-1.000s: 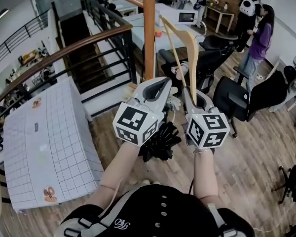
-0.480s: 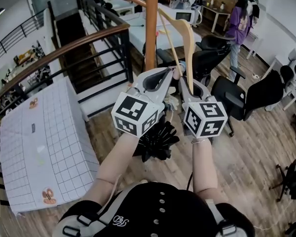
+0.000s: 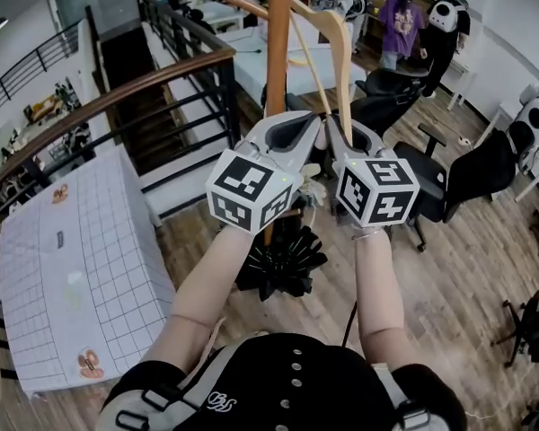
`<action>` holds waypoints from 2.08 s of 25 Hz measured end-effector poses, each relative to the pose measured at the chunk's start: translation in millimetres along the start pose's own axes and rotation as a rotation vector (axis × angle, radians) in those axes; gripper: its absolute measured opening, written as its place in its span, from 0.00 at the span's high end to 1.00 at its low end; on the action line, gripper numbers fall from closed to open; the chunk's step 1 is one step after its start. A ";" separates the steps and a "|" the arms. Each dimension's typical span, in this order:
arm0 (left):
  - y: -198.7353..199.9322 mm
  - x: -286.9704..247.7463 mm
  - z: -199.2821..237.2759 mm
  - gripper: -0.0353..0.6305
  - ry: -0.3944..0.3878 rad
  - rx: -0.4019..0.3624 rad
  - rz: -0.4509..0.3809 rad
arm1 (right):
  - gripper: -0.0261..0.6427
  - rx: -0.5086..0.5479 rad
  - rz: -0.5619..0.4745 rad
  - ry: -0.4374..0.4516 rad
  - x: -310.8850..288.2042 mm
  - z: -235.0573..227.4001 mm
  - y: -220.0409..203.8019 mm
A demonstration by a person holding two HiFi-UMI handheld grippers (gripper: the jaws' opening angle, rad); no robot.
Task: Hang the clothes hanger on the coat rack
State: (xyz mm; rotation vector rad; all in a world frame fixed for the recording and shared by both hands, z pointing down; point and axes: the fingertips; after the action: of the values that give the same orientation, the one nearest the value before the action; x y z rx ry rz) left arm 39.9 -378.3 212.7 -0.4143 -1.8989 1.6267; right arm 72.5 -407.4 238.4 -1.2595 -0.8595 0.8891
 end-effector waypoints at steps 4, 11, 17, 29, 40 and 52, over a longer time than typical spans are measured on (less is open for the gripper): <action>5.5 -8.0 13.7 0.95 0.019 -0.012 -0.010 | 0.96 0.011 -0.013 0.000 -14.2 -7.0 15.5; 37.2 -21.6 33.8 0.95 0.060 -0.056 -0.078 | 0.96 0.020 -0.049 0.019 -31.6 -19.3 43.8; 57.2 -34.6 42.3 0.95 0.062 -0.071 -0.125 | 0.96 0.042 -0.087 0.039 -43.2 -22.7 71.1; 99.0 -51.1 49.1 0.95 0.041 -0.129 -0.198 | 0.96 0.091 -0.158 0.026 -66.8 -24.9 126.2; 132.0 -43.3 54.1 0.95 0.053 -0.176 -0.252 | 0.96 0.107 -0.180 0.000 -76.7 -31.0 167.3; 134.0 -49.1 59.6 0.95 0.046 -0.143 -0.239 | 0.96 0.074 -0.117 -0.029 -99.9 -44.0 169.9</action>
State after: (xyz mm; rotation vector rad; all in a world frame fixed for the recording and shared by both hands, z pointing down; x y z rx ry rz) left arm 21.8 -427.0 67.1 -0.2684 -1.9542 1.3217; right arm 57.4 -500.8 60.0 -1.1236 -0.9059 0.8399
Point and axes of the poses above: the fingertips, and each gripper's own axes: x backward along the fingers, z to its left, y out of its top, and after that the axes turned 3 degrees about x, right-handed
